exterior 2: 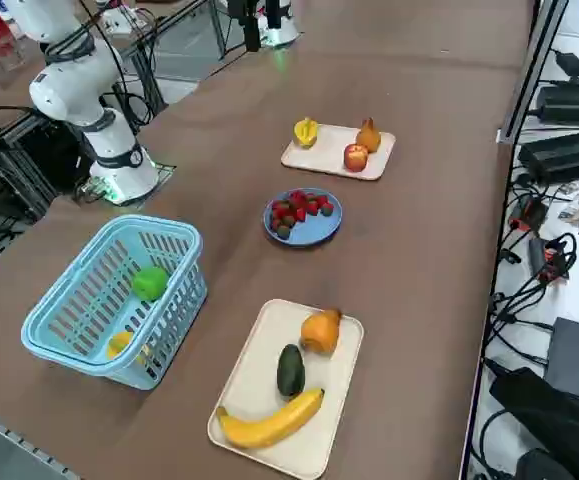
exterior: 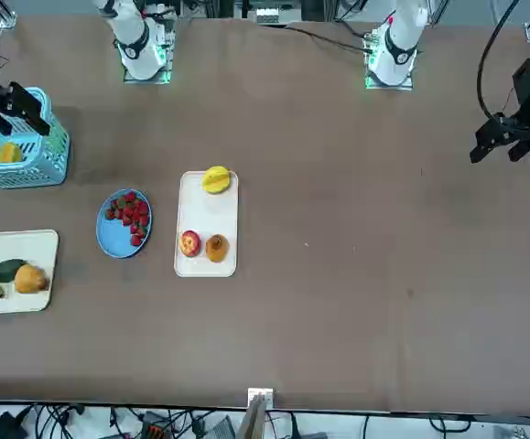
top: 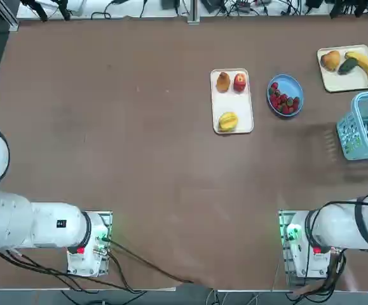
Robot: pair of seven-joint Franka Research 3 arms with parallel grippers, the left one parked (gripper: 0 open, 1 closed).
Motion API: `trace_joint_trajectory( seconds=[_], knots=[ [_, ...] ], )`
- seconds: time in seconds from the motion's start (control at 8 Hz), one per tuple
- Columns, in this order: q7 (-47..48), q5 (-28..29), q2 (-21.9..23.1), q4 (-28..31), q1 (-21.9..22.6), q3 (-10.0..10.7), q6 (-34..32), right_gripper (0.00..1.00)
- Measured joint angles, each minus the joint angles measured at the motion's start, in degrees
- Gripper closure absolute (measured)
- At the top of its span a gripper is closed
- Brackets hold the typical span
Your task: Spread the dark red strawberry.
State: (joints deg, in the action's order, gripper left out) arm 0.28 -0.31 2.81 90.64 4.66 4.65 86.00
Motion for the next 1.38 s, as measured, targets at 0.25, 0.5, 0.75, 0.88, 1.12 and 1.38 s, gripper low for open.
trace_joint_trajectory(
  seconds=[0.25, 0.5, 0.75, 0.88, 1.12, 1.38],
  knots=[
    [0.0, 0.0, 0.0, 0.0, 0.0, 0.0, 0.0, 0.0],
    [0.0, 0.1, -0.2, 0.0, 0.0, 0.0, 0.0, 0.0],
    [-0.1, 0.2, -0.8, 0.0, 0.3, -0.1, 0.0, 0.0],
    [-1.0, 0.2, -1.2, 0.0, 0.5, -0.1, 0.1, 0.0],
    [-5.0, 0.2, -1.8, 0.2, 0.6, -0.1, 1.2, 0.0],
    [-9.8, 0.2, -2.6, 2.1, 0.6, 0.0, 3.7, 0.0]
  ],
)
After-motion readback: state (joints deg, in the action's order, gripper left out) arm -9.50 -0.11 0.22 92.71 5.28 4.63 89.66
